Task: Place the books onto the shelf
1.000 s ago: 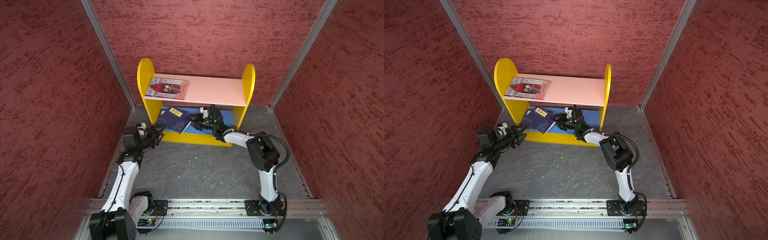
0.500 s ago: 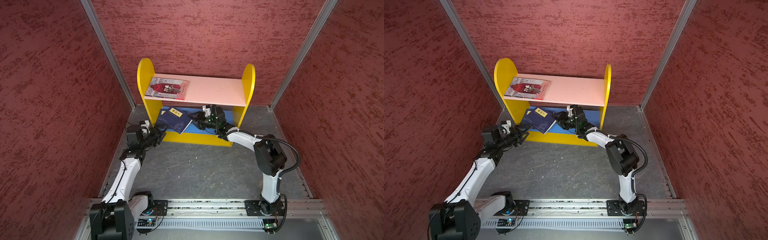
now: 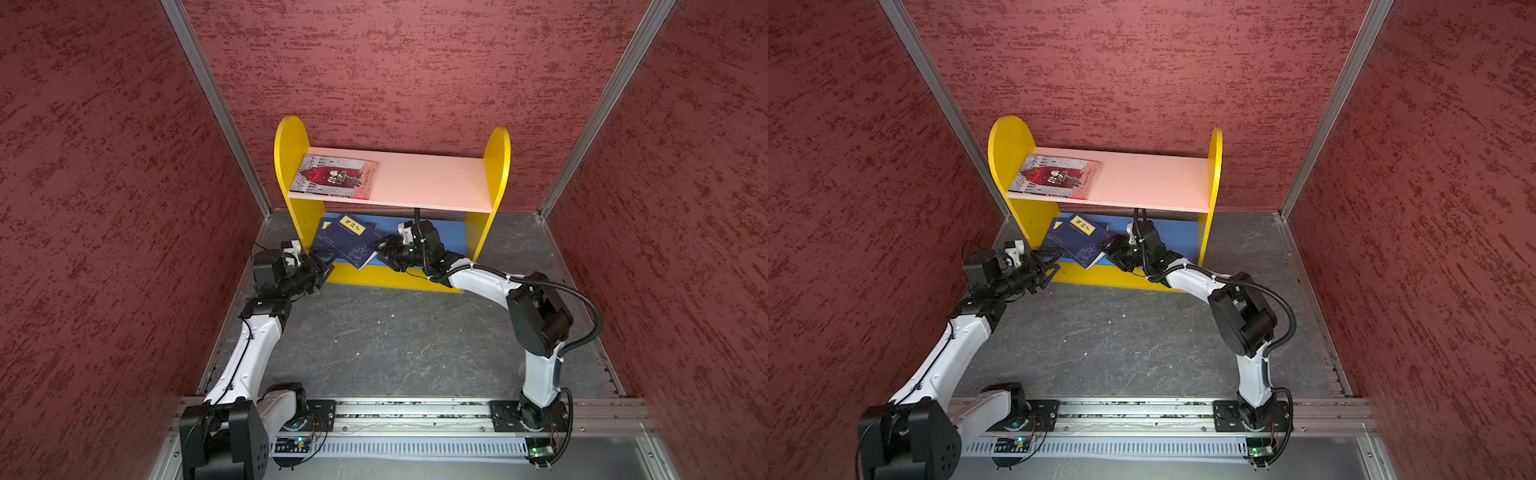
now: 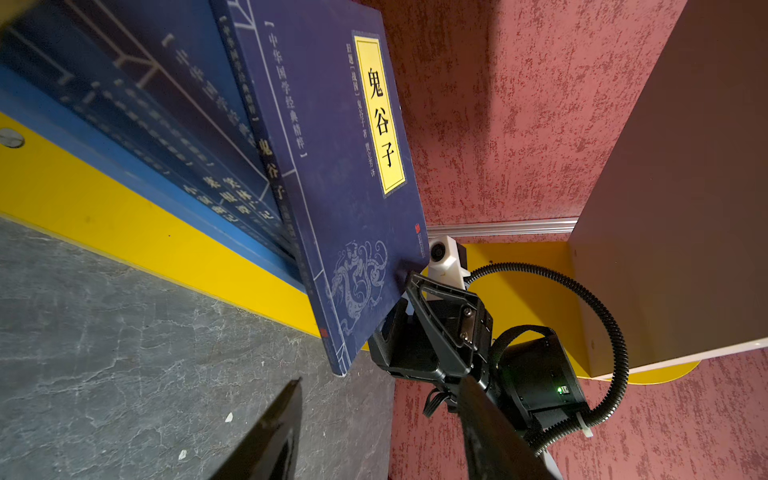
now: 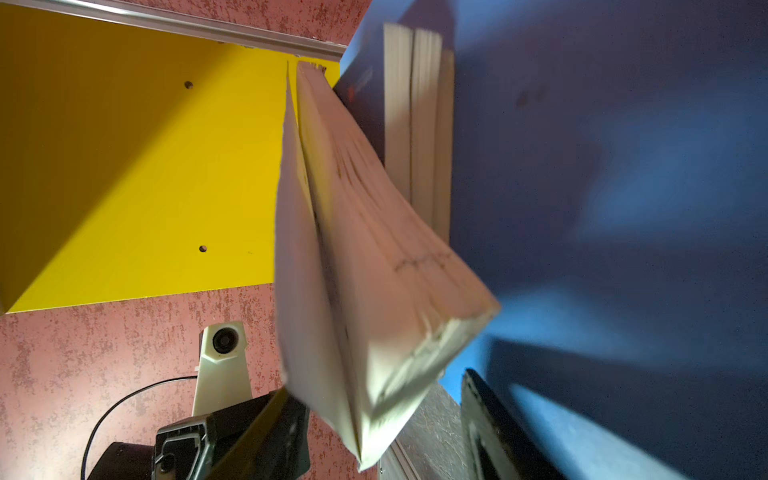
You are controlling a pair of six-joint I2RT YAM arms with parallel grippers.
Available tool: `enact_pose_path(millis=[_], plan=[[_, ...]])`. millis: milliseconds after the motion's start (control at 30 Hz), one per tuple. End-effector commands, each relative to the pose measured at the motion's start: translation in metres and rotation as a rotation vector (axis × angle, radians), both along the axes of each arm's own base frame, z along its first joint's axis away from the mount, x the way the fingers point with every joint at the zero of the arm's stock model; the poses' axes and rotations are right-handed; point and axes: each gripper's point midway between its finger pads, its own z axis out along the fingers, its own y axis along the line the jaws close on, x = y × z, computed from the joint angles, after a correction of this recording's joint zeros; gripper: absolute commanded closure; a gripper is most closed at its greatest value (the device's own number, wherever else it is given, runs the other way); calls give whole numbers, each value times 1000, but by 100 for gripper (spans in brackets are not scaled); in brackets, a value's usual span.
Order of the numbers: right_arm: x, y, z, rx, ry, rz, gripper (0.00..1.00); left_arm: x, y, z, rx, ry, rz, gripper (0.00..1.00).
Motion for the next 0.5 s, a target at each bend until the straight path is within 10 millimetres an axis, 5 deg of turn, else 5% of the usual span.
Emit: enact_pose_path(millis=[0,467], plan=[[-1,0,21,38,-40,-16,41,-1,-4,7,-6,-28,-19,40],[5,3,13,43,-59,-27,74,-2,-1,5,-21,-16,-14,40]])
